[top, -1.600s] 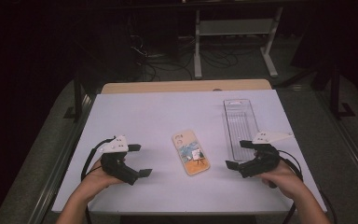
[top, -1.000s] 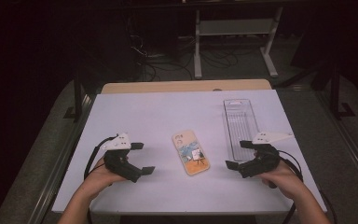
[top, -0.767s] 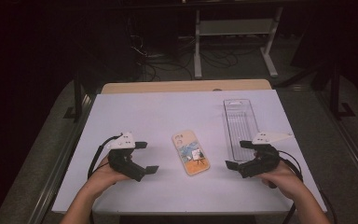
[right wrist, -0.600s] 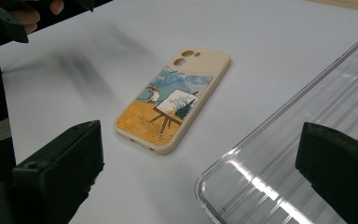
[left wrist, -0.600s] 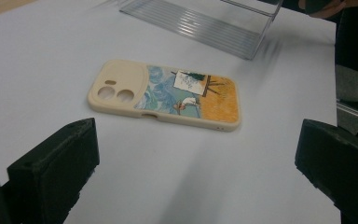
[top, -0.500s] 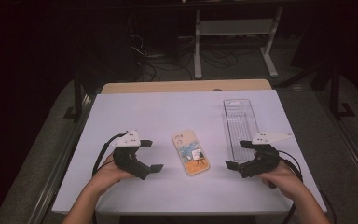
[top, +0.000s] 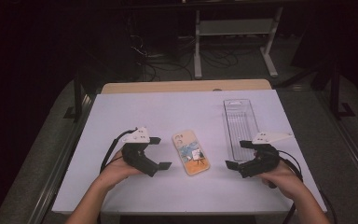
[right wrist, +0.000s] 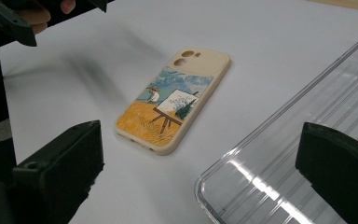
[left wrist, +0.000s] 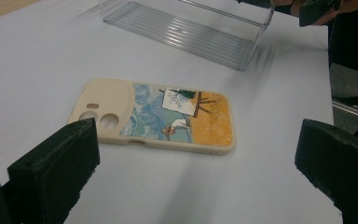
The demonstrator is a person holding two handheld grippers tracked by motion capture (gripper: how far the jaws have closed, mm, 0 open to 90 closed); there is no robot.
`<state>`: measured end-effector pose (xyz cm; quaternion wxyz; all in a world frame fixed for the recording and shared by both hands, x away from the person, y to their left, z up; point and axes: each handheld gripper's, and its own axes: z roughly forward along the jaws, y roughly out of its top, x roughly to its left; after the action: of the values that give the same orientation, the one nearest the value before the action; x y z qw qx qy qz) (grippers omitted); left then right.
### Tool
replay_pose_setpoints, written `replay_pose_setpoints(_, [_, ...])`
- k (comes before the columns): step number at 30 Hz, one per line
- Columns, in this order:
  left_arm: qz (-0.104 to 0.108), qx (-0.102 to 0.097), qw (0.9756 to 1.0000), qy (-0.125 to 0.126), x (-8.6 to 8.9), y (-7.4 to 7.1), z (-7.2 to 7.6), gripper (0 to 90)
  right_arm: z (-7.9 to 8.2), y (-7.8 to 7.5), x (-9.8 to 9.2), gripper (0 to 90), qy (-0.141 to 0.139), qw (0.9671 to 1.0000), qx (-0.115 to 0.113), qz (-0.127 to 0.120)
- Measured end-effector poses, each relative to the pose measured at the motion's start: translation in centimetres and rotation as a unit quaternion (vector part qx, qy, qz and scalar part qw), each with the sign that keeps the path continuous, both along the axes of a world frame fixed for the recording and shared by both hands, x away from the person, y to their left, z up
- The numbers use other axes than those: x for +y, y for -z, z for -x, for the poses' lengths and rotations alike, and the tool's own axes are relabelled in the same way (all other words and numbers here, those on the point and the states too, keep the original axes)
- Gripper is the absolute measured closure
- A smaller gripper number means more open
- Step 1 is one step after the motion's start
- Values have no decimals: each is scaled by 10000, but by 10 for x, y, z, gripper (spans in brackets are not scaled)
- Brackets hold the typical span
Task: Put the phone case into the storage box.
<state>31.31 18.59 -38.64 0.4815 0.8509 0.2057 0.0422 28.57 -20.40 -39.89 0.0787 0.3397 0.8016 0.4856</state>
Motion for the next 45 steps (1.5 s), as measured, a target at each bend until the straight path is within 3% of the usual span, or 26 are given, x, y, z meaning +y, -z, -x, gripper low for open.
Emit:
replay_pose_setpoints(26, [-1,-43,9996,264,-43,-2,-18,3,0,0,0,4,0,10000,24,-17])
replay_pose_setpoints(35, [-13,-78,9994,345,-61,1,-24,67,0,0,0,4,-7,10000,15,-28])
replay_pose_setpoints(45, [-81,-71,9990,444,-79,9,-32,206,0,0,-1,4,-5,10000,19,-34])
